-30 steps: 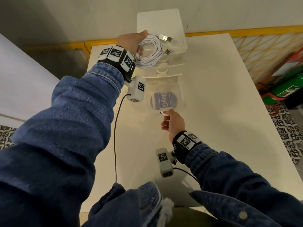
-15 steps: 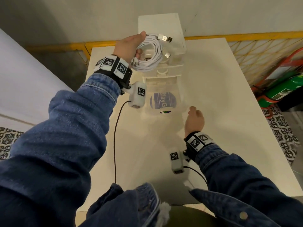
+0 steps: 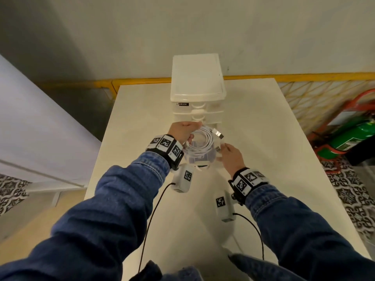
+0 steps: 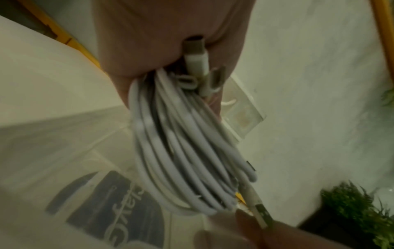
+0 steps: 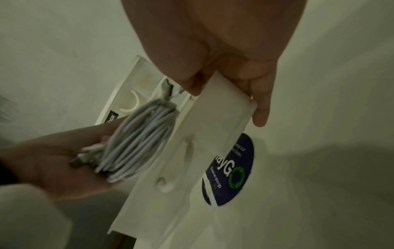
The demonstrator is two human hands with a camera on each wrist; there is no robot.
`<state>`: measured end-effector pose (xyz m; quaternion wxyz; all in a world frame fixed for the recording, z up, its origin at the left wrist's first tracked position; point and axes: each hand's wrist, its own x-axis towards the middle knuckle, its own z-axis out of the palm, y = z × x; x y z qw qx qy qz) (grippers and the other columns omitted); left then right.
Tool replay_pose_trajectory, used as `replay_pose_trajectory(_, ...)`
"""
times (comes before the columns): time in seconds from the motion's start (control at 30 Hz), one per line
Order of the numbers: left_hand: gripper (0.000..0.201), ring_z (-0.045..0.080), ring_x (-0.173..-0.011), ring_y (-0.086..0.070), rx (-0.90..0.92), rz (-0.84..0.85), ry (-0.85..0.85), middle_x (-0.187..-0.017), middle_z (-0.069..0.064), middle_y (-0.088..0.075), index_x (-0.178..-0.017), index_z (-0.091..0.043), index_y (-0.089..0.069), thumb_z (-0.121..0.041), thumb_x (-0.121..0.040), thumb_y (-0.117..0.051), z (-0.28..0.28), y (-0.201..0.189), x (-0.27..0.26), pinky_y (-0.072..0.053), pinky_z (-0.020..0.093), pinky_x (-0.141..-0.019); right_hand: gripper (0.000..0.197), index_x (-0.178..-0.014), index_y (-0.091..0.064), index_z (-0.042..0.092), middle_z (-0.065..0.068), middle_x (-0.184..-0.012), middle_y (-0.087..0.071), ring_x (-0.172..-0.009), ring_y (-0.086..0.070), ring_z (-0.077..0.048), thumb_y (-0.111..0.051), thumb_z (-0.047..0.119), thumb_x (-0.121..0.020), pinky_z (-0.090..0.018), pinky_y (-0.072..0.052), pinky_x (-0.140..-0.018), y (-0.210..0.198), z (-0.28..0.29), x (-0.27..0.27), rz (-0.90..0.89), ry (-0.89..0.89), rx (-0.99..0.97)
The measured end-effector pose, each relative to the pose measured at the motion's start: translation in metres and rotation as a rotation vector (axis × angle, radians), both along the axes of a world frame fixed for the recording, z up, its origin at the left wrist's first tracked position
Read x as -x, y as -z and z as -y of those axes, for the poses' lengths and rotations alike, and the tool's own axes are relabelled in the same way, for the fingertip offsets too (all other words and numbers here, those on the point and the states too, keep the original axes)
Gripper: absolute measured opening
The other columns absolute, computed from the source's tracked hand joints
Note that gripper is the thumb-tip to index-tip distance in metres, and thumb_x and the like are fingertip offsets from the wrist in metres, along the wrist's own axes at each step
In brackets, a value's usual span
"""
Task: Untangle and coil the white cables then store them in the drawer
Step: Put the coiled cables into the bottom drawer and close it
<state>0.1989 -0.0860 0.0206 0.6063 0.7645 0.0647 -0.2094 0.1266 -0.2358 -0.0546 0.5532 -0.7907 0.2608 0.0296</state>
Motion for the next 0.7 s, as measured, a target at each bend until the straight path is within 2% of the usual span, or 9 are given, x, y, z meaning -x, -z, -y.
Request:
replay_pose_trajectory(0.1, 0.019, 0.007, -0.034, -0.039, -0.04, 0.016, 0.063, -0.054, 0.003, -0.05, -0.09, -0.014, -0.072, -0.031, -0.085, -0.068, 0.01, 0.012, -0.005, -0.031, 0.015, -0.035, 0.024, -0.09, -0.059, 0.011, -0.018, -0.093, -0.061, -0.096, -0.06, -0.043, -0.039, 0.025, -0.093, -0.057, -0.046, -0.091, -0.01, -0.001, 0.0, -0.024, 0.02, -0.038)
replay_pose_trajectory(0.17, 0.012, 0.009, -0.04, -0.042, -0.054, 0.079, 0.107, -0.063, 0.007, -0.056, -0.084, -0.01, -0.069, -0.021, -0.087, -0.066, 0.017, 0.02, -0.008, -0.037, 0.017, -0.037, 0.024, -0.096, -0.057, 0.015, -0.016, -0.102, -0.064, -0.099, -0.061, -0.04, -0.038, 0.029, -0.089, -0.053, -0.047, -0.093, -0.014, -0.004, 0.0, -0.057, 0.034, -0.061)
replay_pose_trajectory(0.2, 0.013, 0.012, -0.044, -0.043, -0.077, 0.112, 0.127, -0.071, 0.008, -0.06, -0.088, -0.007, -0.07, -0.02, -0.087, -0.066, 0.019, 0.025, -0.01, -0.04, 0.02, -0.039, 0.03, -0.098, -0.056, 0.017, -0.017, -0.108, -0.064, -0.1, -0.061, -0.039, -0.035, 0.033, -0.085, -0.052, -0.047, -0.094, -0.015, -0.005, -0.001, -0.069, 0.049, -0.065)
replay_pose_trajectory(0.27, 0.025, 0.014, -0.049, -0.046, -0.135, 0.145, 0.153, -0.077, 0.005, -0.064, -0.101, -0.003, -0.07, -0.024, -0.087, -0.066, 0.023, 0.03, -0.014, -0.044, 0.022, -0.045, 0.041, -0.102, -0.054, 0.018, -0.018, -0.11, -0.064, -0.098, -0.062, -0.039, -0.03, 0.039, -0.077, -0.05, -0.048, -0.093, -0.013, -0.006, -0.002, -0.088, 0.069, -0.06)
replay_pose_trajectory(0.37, 0.033, 0.014, -0.052, -0.05, -0.22, 0.169, 0.176, -0.067, 0.0, -0.062, -0.097, -0.005, -0.069, -0.035, -0.086, -0.066, 0.024, 0.033, -0.016, -0.041, 0.017, -0.049, 0.037, -0.103, -0.051, 0.019, -0.018, -0.104, -0.065, -0.092, -0.063, -0.038, -0.029, 0.038, -0.08, -0.047, -0.049, -0.083, -0.015, -0.007, -0.001, -0.082, 0.07, -0.036)
replay_pose_trajectory(0.47, 0.041, 0.017, -0.08, -0.058, -0.442, 0.286, 0.226, -0.088, -0.001, -0.064, -0.1, -0.008, -0.066, -0.045, -0.085, -0.062, 0.025, 0.038, -0.017, -0.044, 0.025, -0.073, 0.039, -0.108, -0.051, 0.016, -0.02, -0.103, -0.065, -0.091, -0.063, -0.039, -0.029, 0.035, -0.084, -0.048, -0.048, -0.083, -0.015, -0.009, 0.0, -0.07, 0.08, -0.033)
replay_pose_trajectory(0.53, 0.047, 0.025, -0.094, -0.062, -0.54, 0.353, 0.264, -0.103, 0.005, -0.068, -0.105, -0.009, -0.065, -0.051, -0.085, -0.058, 0.027, 0.041, -0.016, -0.048, 0.035, -0.085, 0.035, -0.106, -0.052, 0.015, -0.021, -0.102, -0.065, -0.091, -0.062, -0.04, -0.029, 0.034, -0.086, -0.048, -0.049, -0.083, -0.014, -0.01, 0.0, -0.064, 0.085, -0.026)
replay_pose_trajectory(0.6, 0.048, 0.032, -0.098, -0.062, -0.585, 0.406, 0.3, -0.105, 0.014, -0.069, -0.107, -0.007, -0.062, -0.05, -0.087, -0.056, 0.028, 0.038, -0.014, -0.049, 0.039, -0.086, 0.037, -0.104, -0.052, 0.015, -0.02, -0.099, -0.064, -0.091, -0.062, -0.041, -0.03, 0.035, -0.082, -0.052, -0.049, -0.085, -0.013, -0.011, 0.0, -0.049, 0.095, -0.033)
replay_pose_trajectory(0.7, 0.043, 0.034, -0.097, -0.061, -0.619, 0.493, 0.362, -0.105, 0.017, -0.068, -0.107, -0.007, -0.06, -0.046, -0.09, -0.054, 0.029, 0.035, -0.013, -0.047, 0.038, -0.082, 0.037, -0.103, -0.052, 0.014, -0.018, -0.096, -0.062, -0.093, -0.06, -0.041, -0.031, 0.035, -0.081, -0.053, -0.047, -0.088, -0.015, -0.01, 0.001, -0.044, 0.113, -0.042)
